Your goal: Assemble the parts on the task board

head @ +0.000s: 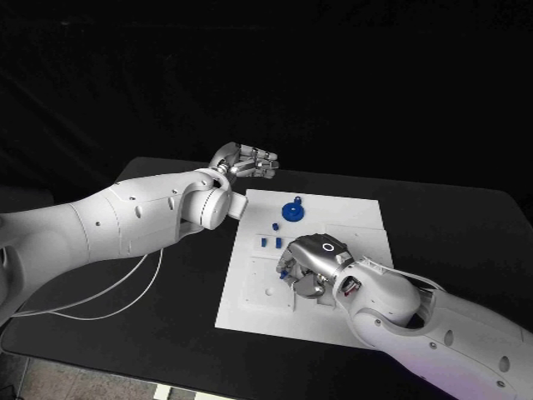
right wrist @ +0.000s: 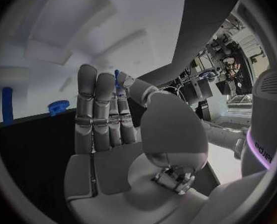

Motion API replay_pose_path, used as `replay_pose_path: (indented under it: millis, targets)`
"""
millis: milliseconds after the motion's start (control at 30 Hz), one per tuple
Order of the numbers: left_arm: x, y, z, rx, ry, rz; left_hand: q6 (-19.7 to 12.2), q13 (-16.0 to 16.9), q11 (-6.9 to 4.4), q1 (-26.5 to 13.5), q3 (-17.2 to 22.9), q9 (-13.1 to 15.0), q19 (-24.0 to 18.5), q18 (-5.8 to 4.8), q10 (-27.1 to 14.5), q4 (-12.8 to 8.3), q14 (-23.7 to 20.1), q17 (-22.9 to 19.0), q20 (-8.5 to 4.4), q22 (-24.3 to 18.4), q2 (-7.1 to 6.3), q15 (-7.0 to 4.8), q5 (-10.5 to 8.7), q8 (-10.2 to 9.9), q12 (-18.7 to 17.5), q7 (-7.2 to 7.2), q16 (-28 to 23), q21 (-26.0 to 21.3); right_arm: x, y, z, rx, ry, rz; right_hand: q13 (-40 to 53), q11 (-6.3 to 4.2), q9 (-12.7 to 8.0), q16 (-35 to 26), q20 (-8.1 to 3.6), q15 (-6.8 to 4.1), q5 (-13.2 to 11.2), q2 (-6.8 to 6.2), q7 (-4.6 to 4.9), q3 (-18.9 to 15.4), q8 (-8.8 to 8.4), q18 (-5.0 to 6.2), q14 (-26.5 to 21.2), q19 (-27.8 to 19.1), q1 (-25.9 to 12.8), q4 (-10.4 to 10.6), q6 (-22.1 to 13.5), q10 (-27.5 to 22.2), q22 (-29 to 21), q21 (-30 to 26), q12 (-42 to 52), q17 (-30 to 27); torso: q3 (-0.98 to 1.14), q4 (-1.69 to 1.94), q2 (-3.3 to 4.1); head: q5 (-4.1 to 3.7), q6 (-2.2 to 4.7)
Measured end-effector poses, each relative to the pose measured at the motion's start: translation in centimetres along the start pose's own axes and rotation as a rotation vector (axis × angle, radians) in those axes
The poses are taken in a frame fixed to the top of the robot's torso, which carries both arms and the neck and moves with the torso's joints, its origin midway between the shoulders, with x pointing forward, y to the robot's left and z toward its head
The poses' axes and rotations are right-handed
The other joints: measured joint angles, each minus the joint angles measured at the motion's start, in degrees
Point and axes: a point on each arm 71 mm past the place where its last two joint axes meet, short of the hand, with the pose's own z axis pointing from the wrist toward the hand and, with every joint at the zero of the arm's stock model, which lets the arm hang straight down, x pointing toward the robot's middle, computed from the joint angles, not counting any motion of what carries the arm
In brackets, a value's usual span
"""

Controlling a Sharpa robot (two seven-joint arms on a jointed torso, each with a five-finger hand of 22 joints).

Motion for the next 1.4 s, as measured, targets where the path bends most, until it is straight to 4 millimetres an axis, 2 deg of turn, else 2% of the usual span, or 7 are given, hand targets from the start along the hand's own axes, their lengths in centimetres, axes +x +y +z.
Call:
replay_pose_path:
  millis: [833, 1400]
  targets:
    - [-0.21, 0.05, -0.07, -0.003, -0.002, 0.0, -0.14, 0.0, 0.0, 0.0, -0.16, 0.0, 0.0, 0.0, 0.0, 0.16, -0.2, 0.0, 0.0, -1.48, 0.0, 0.2, 0.0, 0.0, 0.0, -0.14, 0.0, 0.0, 0.47, -0.65, 0.24, 0.051, -0.011, -0.048, -0.04, 0.09, 0.05, 0.29, -0.08, 0.0, 0.25, -0.03, -0.29, 0.56, -0.06, 0.04, 0.0, 0.29, -0.01, -0.23, 0.15, 0.34, 2.0, -1.14, 0.22, -0.13, 0.01, 0.01, 0.02, 0.14, -0.47]
    - [-0.05, 0.05, -0.07, -0.006, 0.006, -0.003, -0.14, 0.0, 0.0, 0.0, -0.32, 0.0, 0.0, 0.0, 0.0, 0.32, -0.2, -0.01, 0.0, -1.92, 0.0, 0.2, 0.0, 0.0, 0.0, -0.14, 0.0, 0.0, 0.66, -0.63, 0.37, 0.051, -0.005, -0.056, 0.0, 0.1, -0.01, 0.28, -0.07, 0.01, 0.25, -0.04, -0.11, 0.55, -0.26, 0.06, 0.0, 0.69, 0.0, -0.24, 0.34, 0.33, 2.65, -1.56, 0.21, -0.26, -0.02, -0.01, -0.01, 0.11, -0.82]
